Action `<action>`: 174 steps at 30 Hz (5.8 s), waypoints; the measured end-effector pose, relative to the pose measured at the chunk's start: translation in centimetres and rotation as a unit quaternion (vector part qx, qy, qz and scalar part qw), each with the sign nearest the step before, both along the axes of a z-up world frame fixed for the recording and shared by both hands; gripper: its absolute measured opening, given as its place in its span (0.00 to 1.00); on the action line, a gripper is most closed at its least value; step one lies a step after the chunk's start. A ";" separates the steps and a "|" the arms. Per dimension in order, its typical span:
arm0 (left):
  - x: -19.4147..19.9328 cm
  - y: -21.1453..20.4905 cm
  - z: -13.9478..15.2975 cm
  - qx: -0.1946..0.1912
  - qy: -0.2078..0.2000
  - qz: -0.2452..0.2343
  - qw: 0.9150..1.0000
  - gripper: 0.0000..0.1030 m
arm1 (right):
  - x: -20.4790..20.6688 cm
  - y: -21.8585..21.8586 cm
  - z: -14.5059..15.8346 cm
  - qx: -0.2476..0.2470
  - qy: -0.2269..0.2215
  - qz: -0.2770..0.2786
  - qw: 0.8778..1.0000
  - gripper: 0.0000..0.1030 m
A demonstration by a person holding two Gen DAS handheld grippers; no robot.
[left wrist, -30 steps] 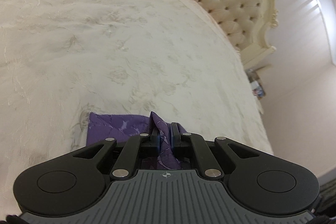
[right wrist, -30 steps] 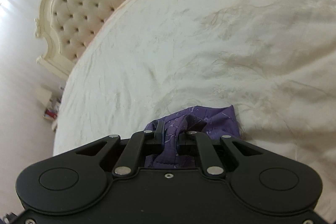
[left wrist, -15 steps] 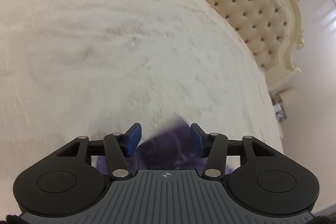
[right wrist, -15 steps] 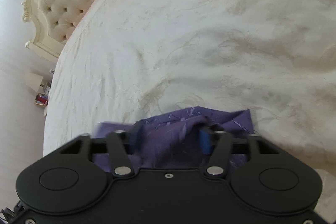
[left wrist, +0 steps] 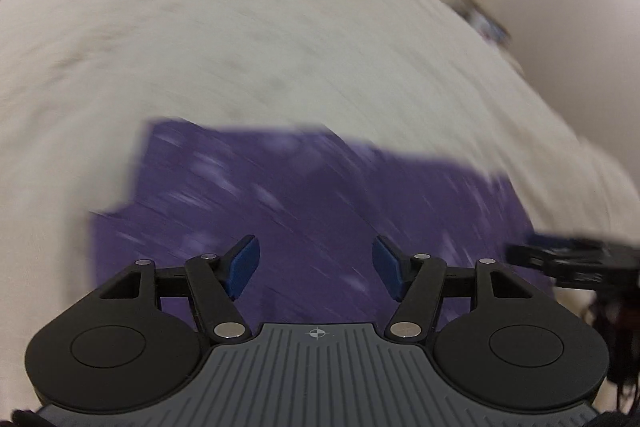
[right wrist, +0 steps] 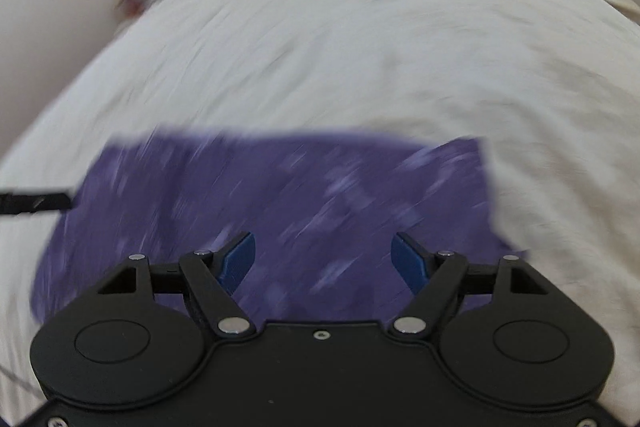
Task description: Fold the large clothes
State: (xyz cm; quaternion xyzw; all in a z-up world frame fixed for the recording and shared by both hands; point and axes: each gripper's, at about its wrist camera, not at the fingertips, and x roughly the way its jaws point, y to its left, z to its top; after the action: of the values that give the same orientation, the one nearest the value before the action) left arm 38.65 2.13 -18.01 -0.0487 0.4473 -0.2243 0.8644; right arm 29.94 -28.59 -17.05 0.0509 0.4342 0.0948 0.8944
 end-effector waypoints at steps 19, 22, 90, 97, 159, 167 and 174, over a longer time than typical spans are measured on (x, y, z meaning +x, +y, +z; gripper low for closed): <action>11.0 1.6 -5.9 0.126 0.023 0.046 0.991 0.63 | 8.4 -1.4 -5.0 -0.085 0.064 -0.046 0.993 0.98; 11.9 3.2 -6.1 0.089 0.052 0.076 0.992 0.69 | 8.5 -3.2 -5.1 -0.057 0.077 -0.086 0.992 0.98; 3.6 14.4 -5.4 -0.143 0.255 -0.030 0.956 0.26 | -4.9 -10.0 -3.4 0.249 0.193 -0.118 0.942 0.33; -2.4 19.2 -5.6 -0.136 0.298 -0.056 0.943 0.26 | -12.3 -9.1 -3.8 0.254 0.258 -0.088 0.928 0.33; -14.2 13.5 -1.8 -0.055 0.005 0.071 0.996 0.99 | -23.4 -13.0 -8.7 0.194 0.172 -0.193 0.946 0.99; -14.5 6.0 -2.0 -0.045 -0.009 0.038 0.998 0.99 | -23.0 -13.5 -6.8 0.170 0.148 -0.170 0.959 0.99; -13.9 1.9 -1.9 -0.058 -0.041 0.024 0.997 0.99 | -22.2 -14.0 -4.2 0.171 0.109 -0.107 0.973 0.99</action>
State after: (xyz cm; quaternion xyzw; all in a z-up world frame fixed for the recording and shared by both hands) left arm 24.71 4.02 -19.89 -0.1007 0.3967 -0.2308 0.8827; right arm 7.77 -42.58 -21.22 0.2596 0.4988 0.0652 0.8244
